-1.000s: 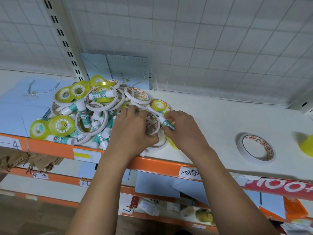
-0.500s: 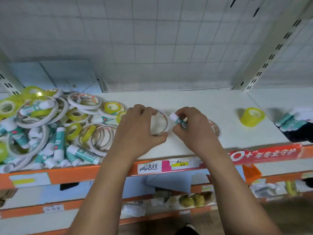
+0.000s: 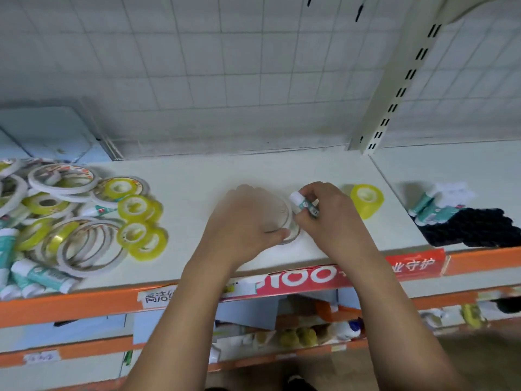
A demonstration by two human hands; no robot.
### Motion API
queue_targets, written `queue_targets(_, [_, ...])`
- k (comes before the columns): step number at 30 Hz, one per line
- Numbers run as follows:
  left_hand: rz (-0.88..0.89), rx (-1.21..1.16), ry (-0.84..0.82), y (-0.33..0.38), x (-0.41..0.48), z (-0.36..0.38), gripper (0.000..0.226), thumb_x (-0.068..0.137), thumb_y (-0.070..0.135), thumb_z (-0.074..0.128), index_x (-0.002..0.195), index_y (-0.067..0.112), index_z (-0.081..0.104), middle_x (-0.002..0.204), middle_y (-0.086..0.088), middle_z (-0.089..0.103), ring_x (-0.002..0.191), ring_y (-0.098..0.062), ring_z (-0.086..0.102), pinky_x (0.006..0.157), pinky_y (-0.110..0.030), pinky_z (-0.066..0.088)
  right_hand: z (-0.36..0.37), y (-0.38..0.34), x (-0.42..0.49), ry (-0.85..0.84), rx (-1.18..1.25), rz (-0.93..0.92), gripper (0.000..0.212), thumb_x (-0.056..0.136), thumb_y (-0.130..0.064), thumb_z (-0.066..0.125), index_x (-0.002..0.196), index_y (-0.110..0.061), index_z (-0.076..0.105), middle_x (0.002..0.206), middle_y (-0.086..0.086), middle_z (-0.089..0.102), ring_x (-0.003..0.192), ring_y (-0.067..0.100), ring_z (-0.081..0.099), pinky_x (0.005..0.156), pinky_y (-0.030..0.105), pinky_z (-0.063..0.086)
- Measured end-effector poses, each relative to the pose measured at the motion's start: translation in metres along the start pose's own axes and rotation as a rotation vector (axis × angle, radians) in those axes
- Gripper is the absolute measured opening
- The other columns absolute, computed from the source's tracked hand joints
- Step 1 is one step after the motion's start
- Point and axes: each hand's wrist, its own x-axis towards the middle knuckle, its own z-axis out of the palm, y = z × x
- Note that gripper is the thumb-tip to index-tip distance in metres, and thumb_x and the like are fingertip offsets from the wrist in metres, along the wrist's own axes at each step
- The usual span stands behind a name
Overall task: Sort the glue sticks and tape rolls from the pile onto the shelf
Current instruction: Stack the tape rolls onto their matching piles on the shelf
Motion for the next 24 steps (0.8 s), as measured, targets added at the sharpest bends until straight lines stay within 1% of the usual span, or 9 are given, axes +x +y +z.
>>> queue_targets(4, [-0.055, 0.015, -0.005, 0.01, 0.0, 0.009, 0.071, 0.072, 0.064, 0.066, 0.129, 0.026, 0.05, 0.128, 0.003, 0.051, 0.114, -0.017, 0.048, 0.092, -0.034, 0.046, -0.002, 0.015, 0.006, -0.029, 0.014, -0.046, 0.021, 0.082, -0.011, 0.065, 0.102, -0.013, 0.062, 0.097, 0.002, 0.058, 0.088, 0.021, 0.054, 0.073, 0.028, 0.038])
queue_targets(9, [-0.103, 0.041, 0.031, 0.021, -0.006, 0.02, 0.069, 0.074, 0.064, 0.066, 0.128, 0.025, 0.05, 0.128, 0.004, 0.053, 0.111, -0.016, 0.05, 0.091, -0.035, 0.048, -0.003, 0.024, 0.008, -0.087, 0.021, -0.081, 0.024, 0.081, -0.011, 0.063, 0.106, -0.014, 0.062, 0.101, 0.002, 0.059, 0.093, 0.021, 0.055, 0.08, 0.034, 0.043])
queue_targets(13, [-0.13, 0.041, 0.051, 0.027, -0.007, 0.026, 0.071, 0.075, 0.063, 0.067, 0.131, 0.024, 0.049, 0.129, 0.003, 0.052, 0.113, -0.017, 0.049, 0.093, -0.035, 0.047, -0.004, 0.028, 0.007, -0.116, 0.019, -0.103, 0.026, 0.083, -0.012, 0.062, 0.109, -0.015, 0.061, 0.102, 0.0, 0.058, 0.095, 0.019, 0.054, 0.081, 0.033, 0.043])
queue_targets(18, [-0.134, 0.047, 0.05, 0.028, -0.008, 0.027, 0.074, 0.073, 0.064, 0.067, 0.132, 0.023, 0.047, 0.13, 0.002, 0.051, 0.115, -0.018, 0.048, 0.093, -0.035, 0.047, -0.006, 0.029, 0.003, -0.123, -0.008, -0.093, 0.028, 0.084, -0.013, 0.061, 0.112, -0.015, 0.061, 0.104, 0.001, 0.058, 0.095, 0.018, 0.054, 0.08, 0.032, 0.044])
queue_targets(21, [-0.114, 0.07, 0.054, 0.027, -0.008, 0.029, 0.076, 0.071, 0.064, 0.069, 0.132, 0.023, 0.047, 0.129, 0.001, 0.051, 0.113, -0.019, 0.048, 0.091, -0.034, 0.047, -0.007, 0.027, 0.0, -0.108, -0.022, -0.076, 0.027, 0.085, -0.014, 0.062, 0.112, -0.015, 0.061, 0.104, 0.0, 0.058, 0.093, 0.016, 0.053, 0.078, 0.027, 0.043])
queue_targets(24, [-0.083, 0.103, 0.071, 0.027, -0.006, 0.032, 0.077, 0.071, 0.06, 0.069, 0.134, 0.021, 0.046, 0.127, -0.003, 0.051, 0.11, -0.022, 0.048, 0.089, -0.034, 0.046, -0.009, 0.022, -0.004, -0.099, -0.036, -0.044, 0.029, 0.084, -0.012, 0.062, 0.113, -0.013, 0.062, 0.105, 0.003, 0.059, 0.094, 0.019, 0.054, 0.08, 0.029, 0.043])
